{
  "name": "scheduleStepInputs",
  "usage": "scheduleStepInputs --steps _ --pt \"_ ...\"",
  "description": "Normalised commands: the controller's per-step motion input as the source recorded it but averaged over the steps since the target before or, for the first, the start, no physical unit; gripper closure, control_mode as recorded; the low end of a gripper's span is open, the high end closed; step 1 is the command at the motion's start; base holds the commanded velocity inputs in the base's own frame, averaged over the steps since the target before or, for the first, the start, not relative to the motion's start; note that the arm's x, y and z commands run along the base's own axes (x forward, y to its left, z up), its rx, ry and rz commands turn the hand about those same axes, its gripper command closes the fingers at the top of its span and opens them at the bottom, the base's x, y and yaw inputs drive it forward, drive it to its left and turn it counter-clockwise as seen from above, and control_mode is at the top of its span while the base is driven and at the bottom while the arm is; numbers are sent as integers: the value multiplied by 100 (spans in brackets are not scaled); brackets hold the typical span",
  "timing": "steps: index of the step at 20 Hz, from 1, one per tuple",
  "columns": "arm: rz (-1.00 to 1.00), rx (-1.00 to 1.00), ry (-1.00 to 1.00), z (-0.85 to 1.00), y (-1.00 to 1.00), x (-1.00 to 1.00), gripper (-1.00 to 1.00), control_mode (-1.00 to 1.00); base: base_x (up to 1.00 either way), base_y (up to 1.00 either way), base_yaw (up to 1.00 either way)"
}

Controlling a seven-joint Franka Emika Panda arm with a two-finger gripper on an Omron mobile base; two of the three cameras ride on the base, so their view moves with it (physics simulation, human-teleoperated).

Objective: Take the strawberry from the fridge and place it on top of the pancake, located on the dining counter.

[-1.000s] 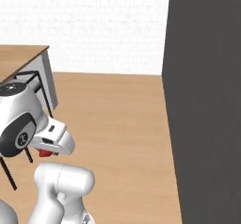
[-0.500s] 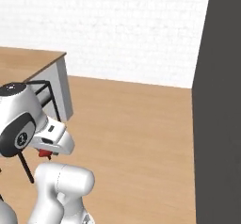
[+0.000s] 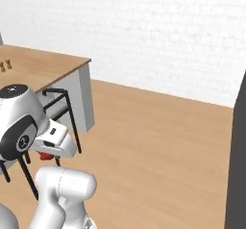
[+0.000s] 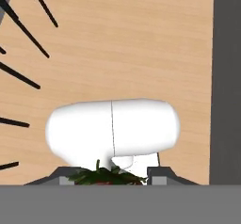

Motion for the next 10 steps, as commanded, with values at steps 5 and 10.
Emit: scheduleStepInputs --steps 5,10 --pt "0 0 0 0 0 0 100 100 64 31 37" --pt "0 0 0 0 0 0 100 100 76 42 43"
